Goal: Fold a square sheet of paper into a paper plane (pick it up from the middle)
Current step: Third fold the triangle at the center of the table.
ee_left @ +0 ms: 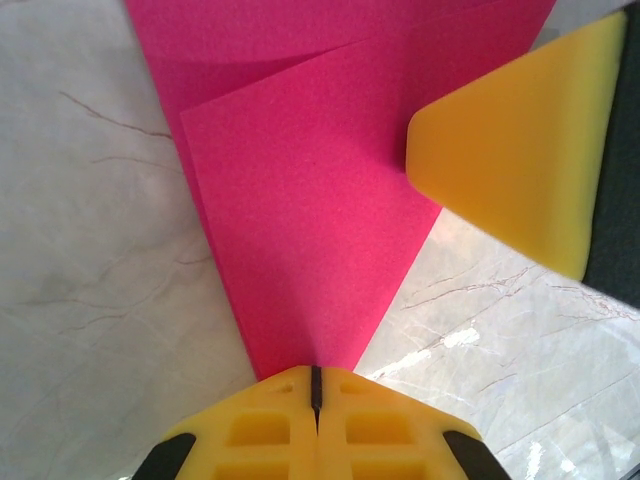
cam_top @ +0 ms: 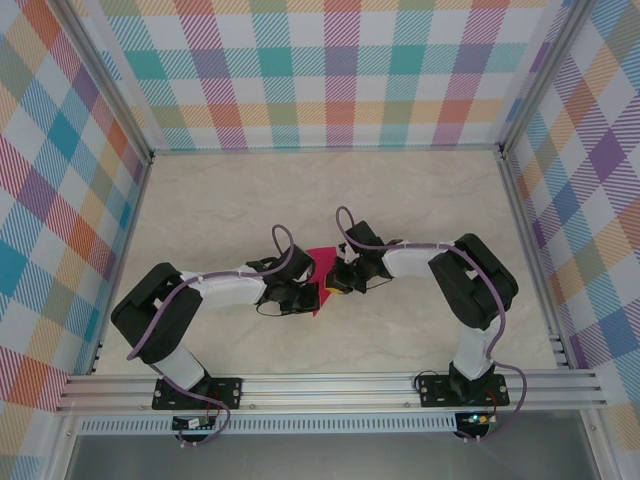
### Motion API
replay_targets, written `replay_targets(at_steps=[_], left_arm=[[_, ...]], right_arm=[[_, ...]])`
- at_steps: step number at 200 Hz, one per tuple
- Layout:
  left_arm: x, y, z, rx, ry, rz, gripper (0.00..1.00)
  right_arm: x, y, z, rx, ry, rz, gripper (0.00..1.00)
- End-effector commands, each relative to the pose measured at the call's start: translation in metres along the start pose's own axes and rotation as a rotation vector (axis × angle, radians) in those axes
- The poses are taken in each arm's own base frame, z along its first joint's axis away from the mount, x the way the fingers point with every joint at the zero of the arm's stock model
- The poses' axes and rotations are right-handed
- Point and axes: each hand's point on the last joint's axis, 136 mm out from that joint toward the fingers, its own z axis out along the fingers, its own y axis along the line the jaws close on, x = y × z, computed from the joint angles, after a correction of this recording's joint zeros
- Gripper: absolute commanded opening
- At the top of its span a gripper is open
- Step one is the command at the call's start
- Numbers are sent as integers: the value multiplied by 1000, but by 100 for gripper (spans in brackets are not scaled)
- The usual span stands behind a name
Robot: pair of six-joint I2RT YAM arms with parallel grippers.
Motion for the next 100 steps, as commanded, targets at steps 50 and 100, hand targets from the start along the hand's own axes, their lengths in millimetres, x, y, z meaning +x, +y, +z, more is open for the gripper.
replay_targets(at_steps=[50, 100], left_arm=[[22, 28, 3, -100, 70, -23, 0], [27, 34, 1, -123, 81, -39, 0]], right_arm=[[35, -1, 10, 37, 58, 8, 4], [4, -35, -2, 153, -26, 11, 3]])
